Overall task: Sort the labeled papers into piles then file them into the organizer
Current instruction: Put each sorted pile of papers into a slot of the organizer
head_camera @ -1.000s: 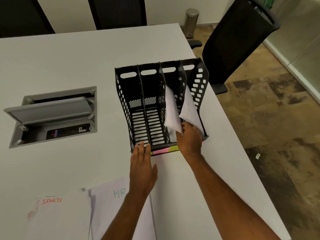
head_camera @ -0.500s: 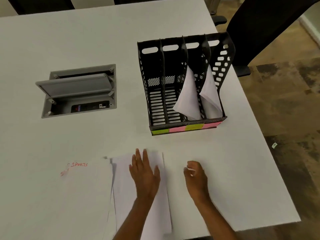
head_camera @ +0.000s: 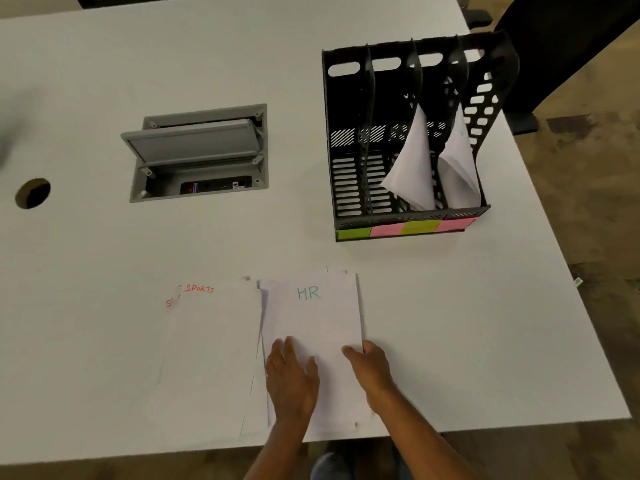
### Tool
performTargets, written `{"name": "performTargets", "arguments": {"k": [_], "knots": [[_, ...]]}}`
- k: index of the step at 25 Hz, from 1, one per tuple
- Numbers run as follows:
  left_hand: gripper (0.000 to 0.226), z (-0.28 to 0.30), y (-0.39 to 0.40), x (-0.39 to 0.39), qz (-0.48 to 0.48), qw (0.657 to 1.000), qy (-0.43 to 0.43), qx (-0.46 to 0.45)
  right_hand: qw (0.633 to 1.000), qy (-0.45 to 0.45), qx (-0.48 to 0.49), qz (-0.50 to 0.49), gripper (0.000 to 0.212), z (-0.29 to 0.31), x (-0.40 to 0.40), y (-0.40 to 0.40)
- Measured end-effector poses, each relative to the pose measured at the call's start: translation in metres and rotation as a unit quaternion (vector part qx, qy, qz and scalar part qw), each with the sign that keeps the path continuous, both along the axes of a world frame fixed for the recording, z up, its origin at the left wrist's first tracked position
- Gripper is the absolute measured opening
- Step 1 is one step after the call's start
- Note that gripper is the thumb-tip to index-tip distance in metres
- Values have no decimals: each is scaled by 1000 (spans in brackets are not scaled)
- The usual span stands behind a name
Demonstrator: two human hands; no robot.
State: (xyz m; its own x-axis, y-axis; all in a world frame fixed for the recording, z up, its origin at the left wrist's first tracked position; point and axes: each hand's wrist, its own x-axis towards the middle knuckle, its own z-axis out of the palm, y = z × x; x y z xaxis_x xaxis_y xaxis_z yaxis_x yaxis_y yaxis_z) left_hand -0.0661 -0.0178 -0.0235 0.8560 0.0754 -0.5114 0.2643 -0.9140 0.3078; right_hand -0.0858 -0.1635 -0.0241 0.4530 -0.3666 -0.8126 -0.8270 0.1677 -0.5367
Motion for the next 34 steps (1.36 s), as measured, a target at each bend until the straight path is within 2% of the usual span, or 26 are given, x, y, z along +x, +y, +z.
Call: {"name": "performTargets", "arguments": {"k": [3,5,7,9,12,14,17,19,21,22,23,26,28,30,34], "knots": [[62,1,8,2,16,999,-17,-33,996,21,79,-22,23,-5,6,4],[55,2,15,3,18,997,-36,-58,995,17,97,-4,23,-8,5,4],[50,3,21,2,15,995,-51,-90,996,2,85,28,29,-12,4,3],[48,6,28,2,26,991,-60,-117,999,-20,31,32,33,-12,2,-4],[46,7,38,1,51,985,-99,-130,998,-44,-39,-18,34,-3,-5,-31],[47,10,36,6,100,974,-90,-182,996,-58,-9,-62,32,6,-14,-54],[48,23,20,30,217,932,3,-292,993,-80,43,-71,31,24,-29,-81],[56,30,14,51,257,885,107,-374,992,-85,78,-47,35,32,-38,-93],[57,34,14,69,251,814,213,-479,988,-90,126,-18,44,36,-47,-101],[56,38,12,74,240,791,248,-505,986,-90,141,3,49,38,-49,-102],[55,41,8,77,222,784,266,-514,985,-91,145,24,51,40,-48,-101],[53,45,-11,72,172,815,256,-491,987,-110,113,17,50,41,-36,-90],[59,45,-20,68,205,801,269,-494,992,-116,54,-6,38,37,-26,-80],[63,48,-22,65,201,801,253,-504,991,-132,6,-27,28,37,-19,-75],[58,68,-24,70,117,848,171,-488,976,-212,-26,-43,34,64,-17,-80]]}}
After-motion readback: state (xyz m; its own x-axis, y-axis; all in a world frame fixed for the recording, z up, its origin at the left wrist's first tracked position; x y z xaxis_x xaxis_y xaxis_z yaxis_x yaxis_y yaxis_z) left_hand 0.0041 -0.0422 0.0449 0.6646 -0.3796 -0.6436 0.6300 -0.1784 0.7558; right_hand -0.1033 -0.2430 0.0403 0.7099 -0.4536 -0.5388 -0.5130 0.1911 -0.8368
